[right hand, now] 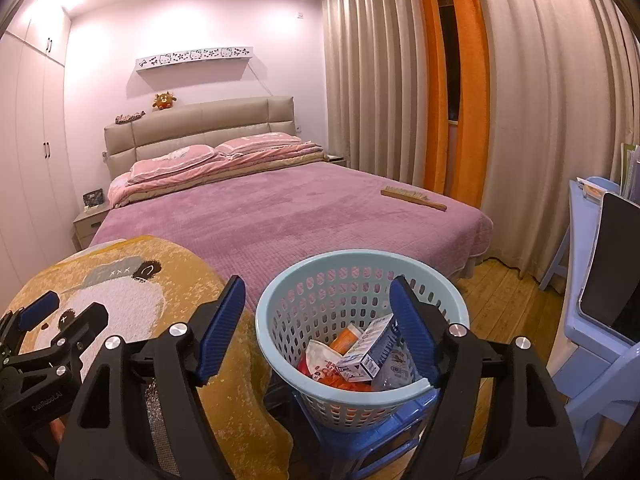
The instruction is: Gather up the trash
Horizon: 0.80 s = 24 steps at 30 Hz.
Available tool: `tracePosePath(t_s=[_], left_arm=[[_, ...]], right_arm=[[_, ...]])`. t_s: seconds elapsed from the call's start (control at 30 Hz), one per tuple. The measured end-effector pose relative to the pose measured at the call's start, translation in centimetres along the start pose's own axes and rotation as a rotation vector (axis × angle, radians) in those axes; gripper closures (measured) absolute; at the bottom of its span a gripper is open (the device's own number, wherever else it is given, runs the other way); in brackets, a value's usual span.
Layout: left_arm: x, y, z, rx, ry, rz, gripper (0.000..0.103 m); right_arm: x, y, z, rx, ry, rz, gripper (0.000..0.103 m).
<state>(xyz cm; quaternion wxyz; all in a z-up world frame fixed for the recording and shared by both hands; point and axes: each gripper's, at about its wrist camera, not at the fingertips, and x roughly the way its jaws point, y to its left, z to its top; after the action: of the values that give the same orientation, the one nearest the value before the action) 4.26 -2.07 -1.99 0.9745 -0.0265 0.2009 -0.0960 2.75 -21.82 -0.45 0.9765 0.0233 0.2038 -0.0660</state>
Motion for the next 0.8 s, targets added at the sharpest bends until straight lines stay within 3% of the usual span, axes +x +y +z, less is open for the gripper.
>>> tracePosePath(t_s=[0.8], left_arm=[[-0.08,-0.01,-0.07,0.001,-0.001,0.001,0.008]], right_arm=[[0.44,-0.41,0.06,0.000,0.001,0.005,0.031]])
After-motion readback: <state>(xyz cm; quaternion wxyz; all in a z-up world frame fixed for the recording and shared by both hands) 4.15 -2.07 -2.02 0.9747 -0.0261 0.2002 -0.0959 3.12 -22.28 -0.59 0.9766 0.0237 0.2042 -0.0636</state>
